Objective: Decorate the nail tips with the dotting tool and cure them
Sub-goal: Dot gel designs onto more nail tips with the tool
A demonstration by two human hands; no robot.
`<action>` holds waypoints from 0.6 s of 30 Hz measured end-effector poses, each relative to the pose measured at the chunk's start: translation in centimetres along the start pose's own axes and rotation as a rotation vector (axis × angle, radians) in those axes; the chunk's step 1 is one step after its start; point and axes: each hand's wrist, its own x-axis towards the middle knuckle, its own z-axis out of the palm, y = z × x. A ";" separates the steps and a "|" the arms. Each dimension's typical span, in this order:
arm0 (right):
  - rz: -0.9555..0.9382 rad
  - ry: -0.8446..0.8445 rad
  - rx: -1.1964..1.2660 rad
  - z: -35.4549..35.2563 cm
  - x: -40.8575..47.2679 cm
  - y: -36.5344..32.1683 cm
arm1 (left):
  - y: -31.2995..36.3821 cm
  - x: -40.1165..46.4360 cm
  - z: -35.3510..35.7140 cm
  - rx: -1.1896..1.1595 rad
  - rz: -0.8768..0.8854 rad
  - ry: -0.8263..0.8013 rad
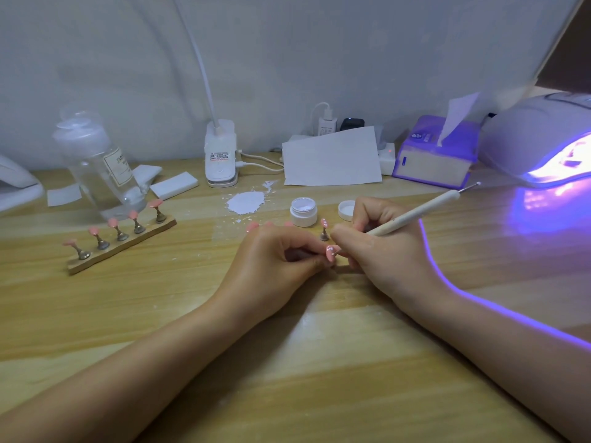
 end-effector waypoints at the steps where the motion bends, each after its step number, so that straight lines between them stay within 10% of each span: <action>1: 0.000 0.003 0.000 0.0 0.0 0.0 | 0.0 0.0 0.0 0.008 0.002 0.001; 18: 0.001 0.002 0.006 0.0 -0.1 -0.1 | 0.3 0.0 0.0 0.008 -0.025 0.003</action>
